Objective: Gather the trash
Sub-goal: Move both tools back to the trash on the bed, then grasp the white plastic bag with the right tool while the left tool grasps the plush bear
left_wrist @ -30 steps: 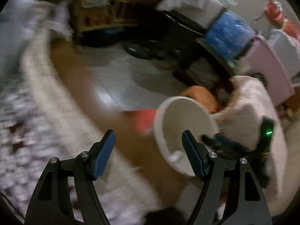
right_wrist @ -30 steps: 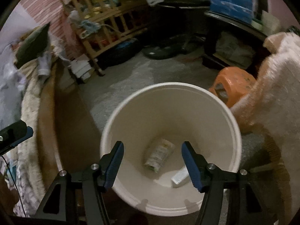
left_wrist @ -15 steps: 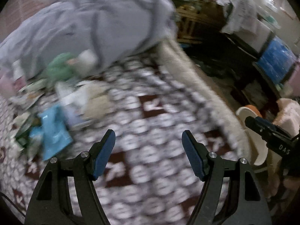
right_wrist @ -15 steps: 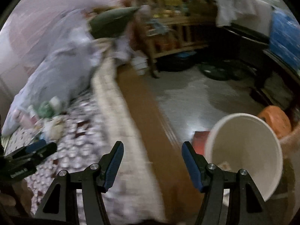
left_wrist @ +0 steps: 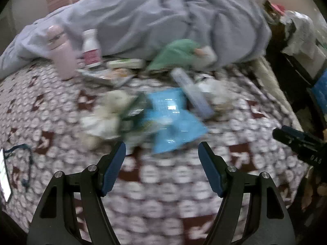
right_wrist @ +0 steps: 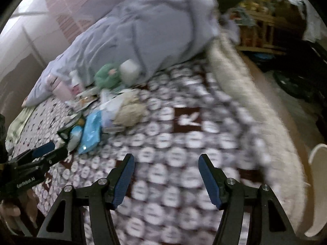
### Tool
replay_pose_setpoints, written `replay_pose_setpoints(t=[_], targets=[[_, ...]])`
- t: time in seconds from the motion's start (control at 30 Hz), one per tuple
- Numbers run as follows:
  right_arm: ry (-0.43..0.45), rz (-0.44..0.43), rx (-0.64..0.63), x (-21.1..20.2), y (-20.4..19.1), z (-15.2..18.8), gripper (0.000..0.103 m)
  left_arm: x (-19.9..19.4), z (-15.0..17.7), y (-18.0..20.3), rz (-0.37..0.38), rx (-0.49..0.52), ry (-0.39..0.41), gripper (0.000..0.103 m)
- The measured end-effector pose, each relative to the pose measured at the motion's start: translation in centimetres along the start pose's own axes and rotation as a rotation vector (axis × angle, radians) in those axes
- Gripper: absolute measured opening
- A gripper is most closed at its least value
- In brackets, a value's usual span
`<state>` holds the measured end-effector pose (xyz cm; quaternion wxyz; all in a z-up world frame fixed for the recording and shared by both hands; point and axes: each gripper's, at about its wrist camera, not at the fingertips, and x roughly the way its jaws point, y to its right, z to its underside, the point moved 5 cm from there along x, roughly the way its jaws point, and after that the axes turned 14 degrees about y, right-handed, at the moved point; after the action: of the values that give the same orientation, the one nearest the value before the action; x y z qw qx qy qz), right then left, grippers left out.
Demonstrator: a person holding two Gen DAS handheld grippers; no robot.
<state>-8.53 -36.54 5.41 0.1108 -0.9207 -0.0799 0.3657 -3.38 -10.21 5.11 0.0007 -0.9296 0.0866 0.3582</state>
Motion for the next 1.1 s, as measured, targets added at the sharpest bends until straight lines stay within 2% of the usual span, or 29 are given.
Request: replay_pose_setpoints(t=[0.17,0.4,0.6,0.73,0.9,0.97,1.03,1.1], targets=[[-0.022,-0.034,-0.023,2.8,-2.5,-0.9,0.063,0.2,0.0,-4.8,-0.032,-0.034,-0.005,0.073],[-0.037,-0.048,-0.033,7.4,-4.4,-3.1,0.064,2.0,-0.8,-8.7,0.007,-0.092,-0.015,0.073],[-0.071,-0.053,-0.029,10.1,-4.7,-4.3,0.064,4.5,-1.2,-10.3,0.047,-0.113,-0.039,0.073],[0.000,-0.047,-0.043,9.1,-4.9,-6.5,0.064,5.5,-1.2,-10.8,0.087,-0.130,-0.054,0.073],[-0.059,-0.058,-0.089,11.8,-6.2,-8.3,0.064,7.3,-1.3,-10.2,0.121,-0.081,-0.095,0.073],[-0.109,-0.085,-0.095,13.6,-6.8,-8.3,0.061,8.0,-1.2,-10.2,0.127,-0.075,-0.112,0.073],[-0.145,-0.089,-0.124,15.0,-7.5,-8.0,0.050,8.7,-1.3,-10.2,0.147,-0.084,-0.126,0.072],[-0.175,-0.093,-0.147,16.2,-8.1,-7.4,0.046,9.1,-1.2,-10.2,0.165,-0.099,-0.142,0.069]])
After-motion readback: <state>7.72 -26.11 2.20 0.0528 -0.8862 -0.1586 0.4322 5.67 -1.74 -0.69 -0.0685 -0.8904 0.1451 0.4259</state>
